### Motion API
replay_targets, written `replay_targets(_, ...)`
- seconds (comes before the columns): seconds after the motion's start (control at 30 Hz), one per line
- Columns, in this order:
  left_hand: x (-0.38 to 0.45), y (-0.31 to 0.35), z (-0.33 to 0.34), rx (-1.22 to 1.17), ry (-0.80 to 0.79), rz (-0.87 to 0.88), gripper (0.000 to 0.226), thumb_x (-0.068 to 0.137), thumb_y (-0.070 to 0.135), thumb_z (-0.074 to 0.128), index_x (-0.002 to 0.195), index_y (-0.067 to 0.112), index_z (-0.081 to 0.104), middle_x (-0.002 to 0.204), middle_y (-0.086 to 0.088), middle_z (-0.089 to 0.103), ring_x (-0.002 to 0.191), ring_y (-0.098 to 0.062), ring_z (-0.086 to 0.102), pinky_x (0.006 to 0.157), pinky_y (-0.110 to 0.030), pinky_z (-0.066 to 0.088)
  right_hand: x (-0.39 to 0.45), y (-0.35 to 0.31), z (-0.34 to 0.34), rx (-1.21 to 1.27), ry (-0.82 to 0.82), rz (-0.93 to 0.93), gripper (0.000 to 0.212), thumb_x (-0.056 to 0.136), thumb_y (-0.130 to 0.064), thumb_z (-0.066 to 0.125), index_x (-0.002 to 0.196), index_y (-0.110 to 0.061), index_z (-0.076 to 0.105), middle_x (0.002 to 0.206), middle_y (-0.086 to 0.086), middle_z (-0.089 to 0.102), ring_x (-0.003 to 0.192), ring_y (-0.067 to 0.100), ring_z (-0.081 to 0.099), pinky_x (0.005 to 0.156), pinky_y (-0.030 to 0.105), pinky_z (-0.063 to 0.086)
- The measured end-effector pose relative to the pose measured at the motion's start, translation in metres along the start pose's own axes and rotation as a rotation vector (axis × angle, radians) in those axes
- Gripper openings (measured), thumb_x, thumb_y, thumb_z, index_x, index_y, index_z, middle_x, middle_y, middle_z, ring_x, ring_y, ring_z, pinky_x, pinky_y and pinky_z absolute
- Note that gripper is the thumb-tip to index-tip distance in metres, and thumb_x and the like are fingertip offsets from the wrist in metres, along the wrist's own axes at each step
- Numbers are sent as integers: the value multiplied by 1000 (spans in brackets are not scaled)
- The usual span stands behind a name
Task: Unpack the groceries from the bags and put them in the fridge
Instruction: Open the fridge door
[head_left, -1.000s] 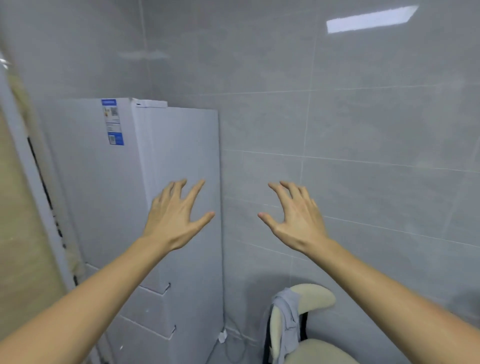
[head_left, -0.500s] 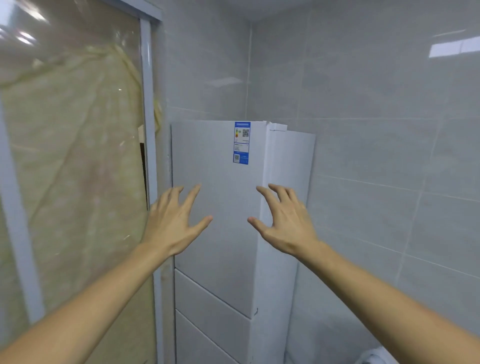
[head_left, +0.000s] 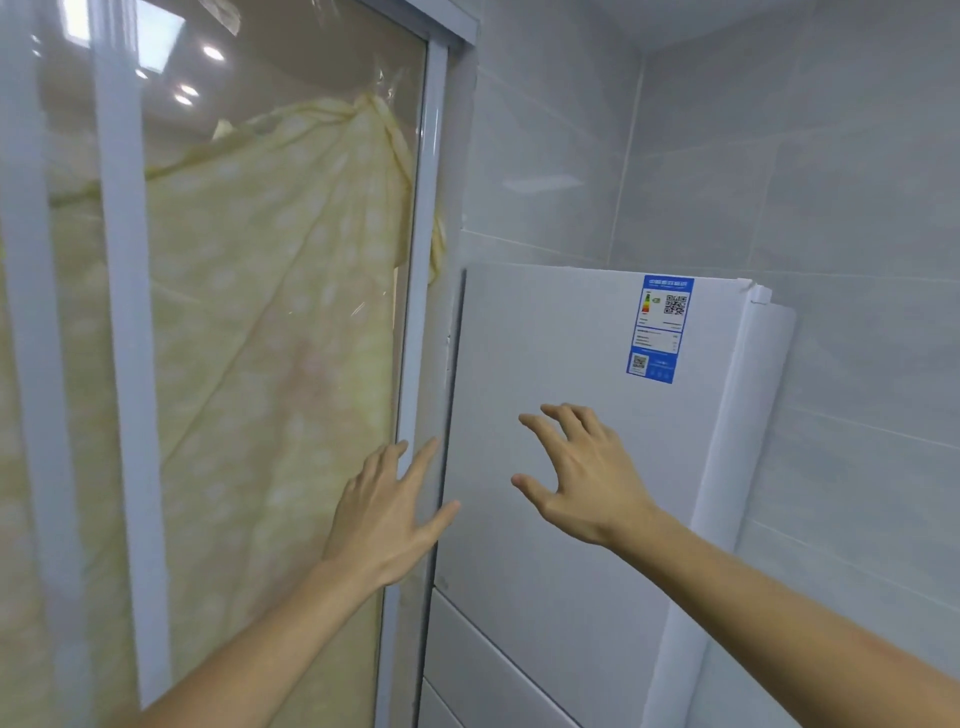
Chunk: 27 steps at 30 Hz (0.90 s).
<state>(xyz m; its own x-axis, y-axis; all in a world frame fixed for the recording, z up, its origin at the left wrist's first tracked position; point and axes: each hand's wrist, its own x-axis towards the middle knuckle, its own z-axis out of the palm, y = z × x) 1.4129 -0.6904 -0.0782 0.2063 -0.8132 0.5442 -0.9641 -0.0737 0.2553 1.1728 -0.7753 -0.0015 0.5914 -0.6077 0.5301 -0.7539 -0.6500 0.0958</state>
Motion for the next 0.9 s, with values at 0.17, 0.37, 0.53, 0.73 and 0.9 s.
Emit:
replay_targets(0.17,53,-37,50,-3,-43,-16,91,84,81,19,163,38,3,163,1,27,148,-20,28,112,-41,39,75,8,56,-51,1,-79,68,96,-52,55,156,-28,34,162,2,36,152,28,28,121,44,30)
replay_targets(0.37,129,-74,105,-57,-106,-31,89,90,78,26,163,30,10,150,4,39,137,-16,39,105,-35,44,164,22,121,-110,-6,-175,61,93,-45,60,148,-22,46,151,7,48,145,31,38,120,46,32)
replay_targets(0.53,186,-85,157,-300,-229,-93,80,97,69,42,161,25,22,154,1,42,141,-18,42,111,-39,43,237,32,151,-225,-49,-249,52,92,-44,59,136,-17,56,134,7,58,130,32,48,119,45,33)
replay_targets(0.73,240,-98,220,-465,-318,-78,88,93,73,44,160,25,17,151,2,39,138,-21,45,107,-40,46,312,31,170,-432,-31,-306,46,87,-38,62,127,-15,61,119,7,62,120,32,54,122,48,27)
replay_targets(0.9,269,-110,252,-555,-356,-27,101,91,76,45,163,19,3,167,-2,19,150,-23,33,115,-42,42,344,20,187,-518,-24,-330,37,79,-33,72,109,-12,68,112,9,63,114,32,57,122,55,27)
